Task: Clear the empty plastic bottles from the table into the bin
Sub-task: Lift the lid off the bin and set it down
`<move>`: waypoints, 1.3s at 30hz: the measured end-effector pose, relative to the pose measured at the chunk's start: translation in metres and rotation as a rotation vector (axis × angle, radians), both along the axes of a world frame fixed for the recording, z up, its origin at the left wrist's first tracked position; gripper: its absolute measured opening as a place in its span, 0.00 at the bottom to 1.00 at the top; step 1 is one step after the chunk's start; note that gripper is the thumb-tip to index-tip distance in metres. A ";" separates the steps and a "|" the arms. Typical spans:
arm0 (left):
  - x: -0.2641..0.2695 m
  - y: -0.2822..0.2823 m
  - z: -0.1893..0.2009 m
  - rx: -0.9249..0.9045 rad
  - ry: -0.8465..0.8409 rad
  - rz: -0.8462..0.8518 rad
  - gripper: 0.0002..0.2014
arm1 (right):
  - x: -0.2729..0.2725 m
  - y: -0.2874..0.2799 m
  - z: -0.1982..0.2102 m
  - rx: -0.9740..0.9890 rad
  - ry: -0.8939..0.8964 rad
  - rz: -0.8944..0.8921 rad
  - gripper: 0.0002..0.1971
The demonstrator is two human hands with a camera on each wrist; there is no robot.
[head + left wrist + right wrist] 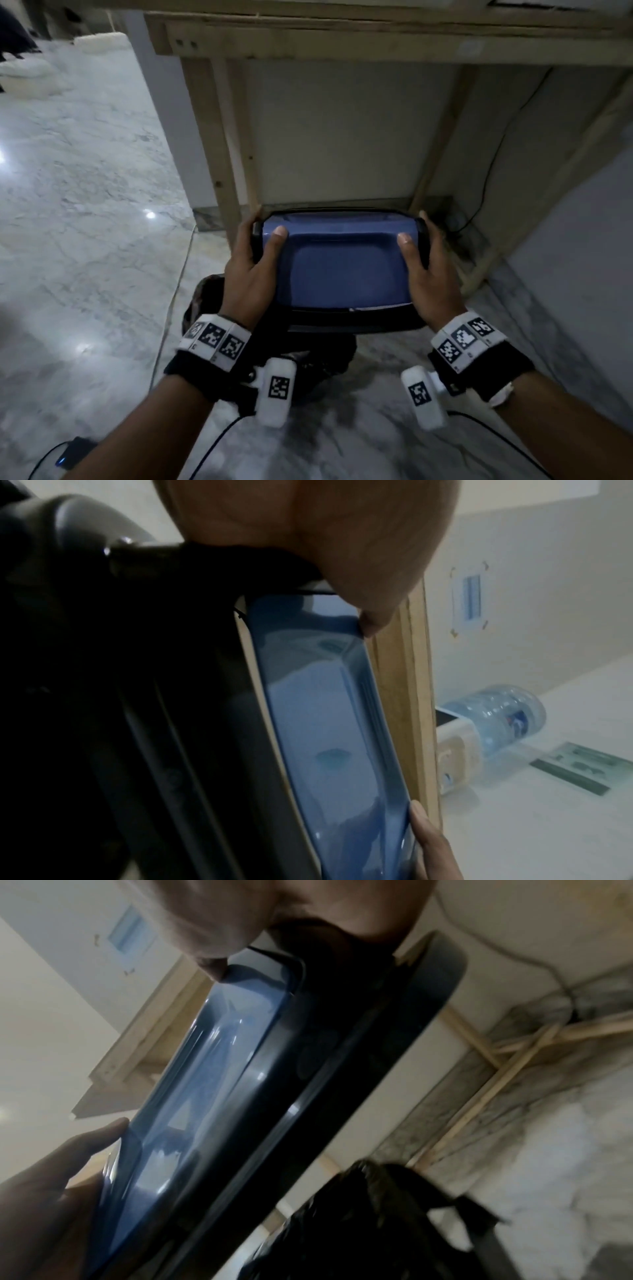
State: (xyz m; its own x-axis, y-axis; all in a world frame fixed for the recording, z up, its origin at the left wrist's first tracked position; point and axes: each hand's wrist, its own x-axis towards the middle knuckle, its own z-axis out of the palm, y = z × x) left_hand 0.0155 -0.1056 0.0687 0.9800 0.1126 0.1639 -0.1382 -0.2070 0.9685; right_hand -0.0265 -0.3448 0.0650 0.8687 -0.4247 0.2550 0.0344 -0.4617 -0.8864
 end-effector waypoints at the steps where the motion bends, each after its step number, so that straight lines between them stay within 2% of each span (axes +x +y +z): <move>1: 0.005 -0.019 0.000 -0.001 -0.020 -0.036 0.24 | -0.004 -0.018 0.000 0.009 -0.020 -0.038 0.32; 4: 0.014 -0.081 -0.011 -0.045 -0.043 -0.150 0.26 | -0.021 -0.071 -0.010 0.038 -0.057 -0.167 0.30; 7: 0.014 -0.137 -0.038 -0.052 -0.003 -0.239 0.28 | -0.043 -0.119 -0.033 0.059 -0.018 -0.245 0.28; 10: 0.008 -0.179 -0.075 0.001 0.033 -0.321 0.28 | -0.066 -0.153 -0.069 0.105 0.026 -0.285 0.25; 12: 0.003 -0.199 -0.107 0.016 0.063 -0.373 0.28 | -0.080 -0.170 -0.103 0.119 0.073 -0.307 0.28; 14: -0.004 -0.211 -0.147 0.060 0.089 -0.397 0.29 | -0.092 -0.182 -0.141 0.149 0.124 -0.330 0.33; 18: -0.022 -0.215 -0.231 0.162 0.166 -0.414 0.27 | -0.106 -0.186 -0.210 0.198 0.253 -0.345 0.27; 20: -0.030 -0.213 -0.271 0.190 0.220 -0.389 0.27 | -0.110 -0.182 -0.244 0.222 0.286 -0.315 0.27; 26: -0.044 -0.218 -0.349 0.200 0.364 -0.379 0.29 | -0.123 -0.179 -0.329 0.277 0.429 -0.325 0.28; 32: -0.054 -0.224 -0.386 0.238 0.384 -0.441 0.32 | -0.137 -0.181 -0.362 0.327 0.525 -0.376 0.30; 39: -0.054 -0.221 -0.368 0.336 0.415 -0.453 0.36 | -0.139 -0.184 -0.356 0.278 0.557 -0.351 0.31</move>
